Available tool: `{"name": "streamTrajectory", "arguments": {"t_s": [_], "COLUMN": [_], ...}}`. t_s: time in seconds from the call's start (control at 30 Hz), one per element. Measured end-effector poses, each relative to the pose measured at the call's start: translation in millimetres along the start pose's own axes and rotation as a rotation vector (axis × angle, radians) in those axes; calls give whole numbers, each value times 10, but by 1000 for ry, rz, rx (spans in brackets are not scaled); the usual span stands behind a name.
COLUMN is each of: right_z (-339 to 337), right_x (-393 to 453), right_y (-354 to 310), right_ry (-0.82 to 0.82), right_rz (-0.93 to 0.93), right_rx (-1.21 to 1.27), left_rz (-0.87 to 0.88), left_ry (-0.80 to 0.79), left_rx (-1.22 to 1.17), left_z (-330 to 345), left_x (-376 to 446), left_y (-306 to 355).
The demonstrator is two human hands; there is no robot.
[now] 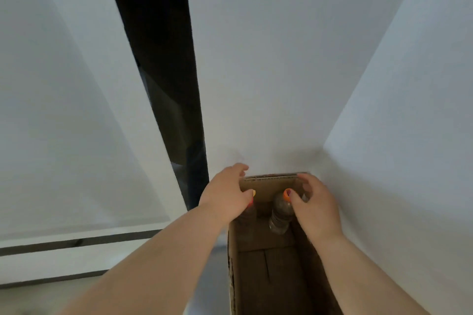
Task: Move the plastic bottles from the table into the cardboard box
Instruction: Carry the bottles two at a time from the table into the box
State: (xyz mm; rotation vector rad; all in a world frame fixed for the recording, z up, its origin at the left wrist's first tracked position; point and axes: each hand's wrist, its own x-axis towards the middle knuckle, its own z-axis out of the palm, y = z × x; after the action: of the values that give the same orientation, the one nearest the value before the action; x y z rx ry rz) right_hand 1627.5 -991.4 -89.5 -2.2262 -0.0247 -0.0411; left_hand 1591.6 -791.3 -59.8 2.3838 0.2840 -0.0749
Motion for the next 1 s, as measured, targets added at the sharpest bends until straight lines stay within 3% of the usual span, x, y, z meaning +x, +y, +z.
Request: {"name": "streamTrajectory", "arguments": {"t_s": [0.2,0.57,0.8,1.0], "right_z": [-578,-1458,-1751,-1879], "right_x": [-527,-2343,-3551,-4701], "right_y": [-652,-2022,-2135,-2139], "right_ry": [60,-130,-252,-434], "right_rz": [-142,-513,-758,-836], "right_rx": [183,373,431,552], "left_rz": [159,425,449,350], "left_ry": [184,469,647,777], "left_rx": [-237,-287,-196,-184], "left_z": [-699,-1627,-1675,-1521], "left_x": [-745,-2855,-4548,-6059], "left_y": [148,543,607,436]}}
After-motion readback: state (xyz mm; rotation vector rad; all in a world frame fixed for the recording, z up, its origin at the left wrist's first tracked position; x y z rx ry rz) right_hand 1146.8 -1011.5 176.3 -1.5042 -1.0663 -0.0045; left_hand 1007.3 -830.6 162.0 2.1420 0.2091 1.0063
